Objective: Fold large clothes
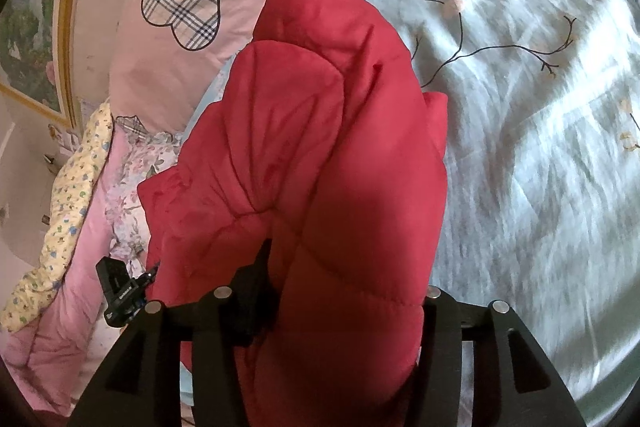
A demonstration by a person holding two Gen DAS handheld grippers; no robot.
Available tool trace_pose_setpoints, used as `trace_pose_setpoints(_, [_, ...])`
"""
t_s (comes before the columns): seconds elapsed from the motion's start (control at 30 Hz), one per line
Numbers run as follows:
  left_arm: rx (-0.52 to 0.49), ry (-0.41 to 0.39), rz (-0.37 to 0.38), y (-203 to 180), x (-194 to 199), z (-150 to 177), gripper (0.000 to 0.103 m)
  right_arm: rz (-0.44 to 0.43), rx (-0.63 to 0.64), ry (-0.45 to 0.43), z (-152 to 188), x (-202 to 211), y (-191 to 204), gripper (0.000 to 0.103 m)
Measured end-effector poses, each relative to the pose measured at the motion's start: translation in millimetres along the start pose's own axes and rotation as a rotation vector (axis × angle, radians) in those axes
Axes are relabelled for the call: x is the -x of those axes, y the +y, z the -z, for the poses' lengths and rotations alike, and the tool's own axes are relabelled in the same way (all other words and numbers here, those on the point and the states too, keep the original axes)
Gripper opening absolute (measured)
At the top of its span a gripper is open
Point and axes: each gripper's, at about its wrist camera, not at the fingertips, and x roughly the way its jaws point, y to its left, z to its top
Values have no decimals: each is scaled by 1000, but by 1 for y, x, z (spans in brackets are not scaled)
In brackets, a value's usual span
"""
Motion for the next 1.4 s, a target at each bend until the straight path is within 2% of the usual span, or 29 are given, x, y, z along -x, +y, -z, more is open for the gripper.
trace_pose_setpoints(0.1, [-34, -16, -70, -7, 6, -1, 64, 40, 24, -5, -1, 3, 5, 65])
trace_pose_setpoints(0.23, [-69, -35, -133, -14, 12, -2, 70, 128, 86, -24, -4, 7, 16, 77])
trace_pose_setpoints(0.43, [-133, -115, -254, -25, 28, -5, 82, 245, 184, -62, -8, 13, 37, 79])
trace_pose_setpoints(0.87, [-180, -159, -273, -44, 29, -32, 82, 339, 235, -123, -32, 15, 48, 82])
trace_pose_setpoints(1.07, [-192, -142, -285, -53, 12, -46, 82, 360, 262, -143, -63, 6, 55, 82])
trace_pose_setpoints(1.23, [-144, -108, -268, -49, -6, -66, 82, 375, 241, -146, -92, -8, 51, 80])
trace_pose_setpoints(1.27, [-138, -105, -268, -49, -8, -69, 74, 389, 239, -146, -95, -12, 51, 73])
trace_pose_setpoints(1.3, [-139, -95, -267, -49, -13, -73, 49, 396, 241, -146, -97, -14, 51, 46])
trace_pose_setpoints(1.33, [-138, -84, -270, -49, -16, -74, 36, 394, 240, -141, -98, -16, 51, 26])
trace_pose_setpoints(1.37, [-136, -77, -281, -49, -19, -75, 18, 387, 236, -134, -99, -18, 52, 23])
trace_pose_setpoints(1.4, [-136, -78, -288, -50, -20, -76, 12, 388, 241, -142, -97, -18, 55, 17])
